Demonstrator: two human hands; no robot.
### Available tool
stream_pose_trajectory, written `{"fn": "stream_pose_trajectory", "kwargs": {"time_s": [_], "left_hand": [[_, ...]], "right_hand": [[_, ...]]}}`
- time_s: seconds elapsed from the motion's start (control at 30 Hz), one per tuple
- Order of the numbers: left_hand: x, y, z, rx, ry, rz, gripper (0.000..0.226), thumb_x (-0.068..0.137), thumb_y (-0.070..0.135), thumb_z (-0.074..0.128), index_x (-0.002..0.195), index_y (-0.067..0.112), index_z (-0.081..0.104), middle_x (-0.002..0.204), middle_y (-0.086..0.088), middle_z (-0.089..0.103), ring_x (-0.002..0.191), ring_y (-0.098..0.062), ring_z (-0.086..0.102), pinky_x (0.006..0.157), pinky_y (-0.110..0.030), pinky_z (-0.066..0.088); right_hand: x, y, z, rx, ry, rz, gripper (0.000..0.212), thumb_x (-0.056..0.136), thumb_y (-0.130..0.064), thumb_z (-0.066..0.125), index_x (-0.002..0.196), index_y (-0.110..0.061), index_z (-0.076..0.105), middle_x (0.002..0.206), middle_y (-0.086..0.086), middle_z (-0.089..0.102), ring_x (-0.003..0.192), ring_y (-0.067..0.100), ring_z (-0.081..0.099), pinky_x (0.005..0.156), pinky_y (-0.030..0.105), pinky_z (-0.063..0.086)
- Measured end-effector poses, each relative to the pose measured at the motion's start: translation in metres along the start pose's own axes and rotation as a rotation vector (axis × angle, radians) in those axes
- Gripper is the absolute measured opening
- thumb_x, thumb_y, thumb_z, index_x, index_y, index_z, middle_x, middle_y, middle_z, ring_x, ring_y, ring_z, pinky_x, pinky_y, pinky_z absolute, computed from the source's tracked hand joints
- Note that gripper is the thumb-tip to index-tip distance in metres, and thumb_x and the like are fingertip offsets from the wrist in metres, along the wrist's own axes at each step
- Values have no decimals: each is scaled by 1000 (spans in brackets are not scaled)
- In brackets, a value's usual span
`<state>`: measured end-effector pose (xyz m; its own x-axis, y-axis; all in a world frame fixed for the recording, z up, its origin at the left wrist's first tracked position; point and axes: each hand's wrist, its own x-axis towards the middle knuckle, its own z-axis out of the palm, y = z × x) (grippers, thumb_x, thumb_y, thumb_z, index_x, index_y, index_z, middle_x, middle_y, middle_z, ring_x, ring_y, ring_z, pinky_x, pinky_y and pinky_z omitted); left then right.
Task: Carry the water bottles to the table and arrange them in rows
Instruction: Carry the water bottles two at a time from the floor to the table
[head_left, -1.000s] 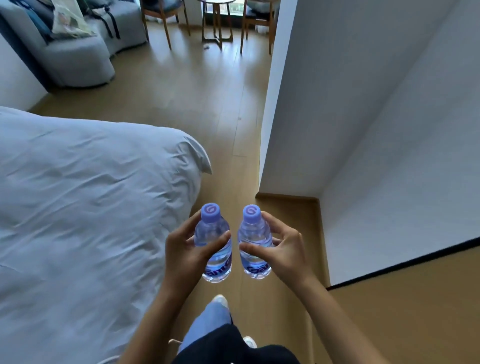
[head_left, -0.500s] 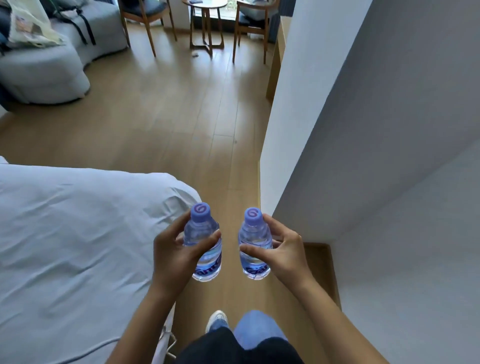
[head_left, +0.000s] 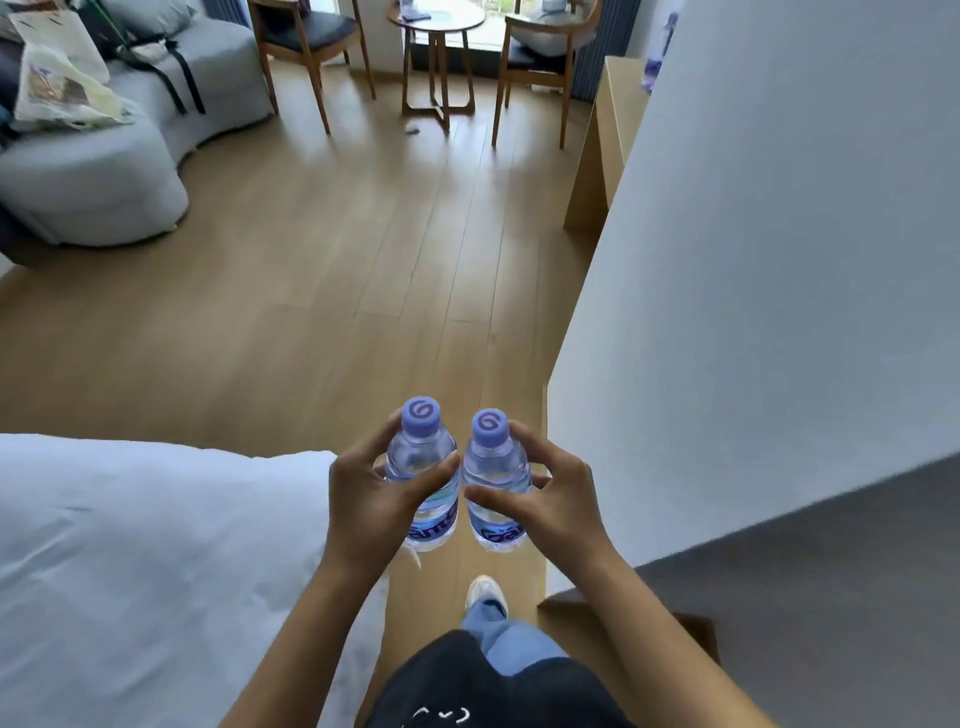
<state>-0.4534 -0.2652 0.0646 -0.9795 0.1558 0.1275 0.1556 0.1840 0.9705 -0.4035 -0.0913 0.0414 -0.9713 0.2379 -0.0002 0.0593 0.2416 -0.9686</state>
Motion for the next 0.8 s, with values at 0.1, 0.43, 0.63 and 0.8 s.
{"fn": "stream_pose_trajectory", "kwargs": {"time_s": [0.1, 0.43, 0.63, 0.8], "left_hand": [[67, 0, 17, -25, -4, -5, 45, 64, 24, 83, 106, 31, 68, 93, 21, 74, 84, -5, 73, 70, -16, 57], [283, -21, 63, -106, -102, -42, 43, 67, 12, 86, 108, 12, 72, 91, 0, 77, 79, -11, 72, 72, -26, 58], [426, -38, 70, -130, -224, 0, 39, 69, 10, 86, 102, 24, 73, 87, 7, 76, 78, -4, 71, 67, -15, 54], [533, -40, 67, -125, -277, 33, 40, 68, 11, 87, 101, 30, 72, 89, 7, 76, 80, -4, 71, 68, -15, 54]], "right_hand": [[66, -3, -12, -7, 6, -27, 54, 69, -53, 81, 118, -50, 58, 106, -40, 66, 97, -4, 69, 76, 9, 52], [261, 5, -24, 17, 183, 0, 56, 67, -55, 83, 117, -49, 59, 106, -35, 68, 100, 1, 69, 81, 17, 56], [392, -2, -14, -17, 278, 51, 58, 64, -62, 80, 116, -52, 57, 103, -40, 65, 100, -4, 67, 77, 10, 52], [493, -7, -5, -13, 338, 66, 61, 66, -40, 90, 122, -35, 65, 101, -16, 75, 94, 8, 72, 80, 28, 59]]}}
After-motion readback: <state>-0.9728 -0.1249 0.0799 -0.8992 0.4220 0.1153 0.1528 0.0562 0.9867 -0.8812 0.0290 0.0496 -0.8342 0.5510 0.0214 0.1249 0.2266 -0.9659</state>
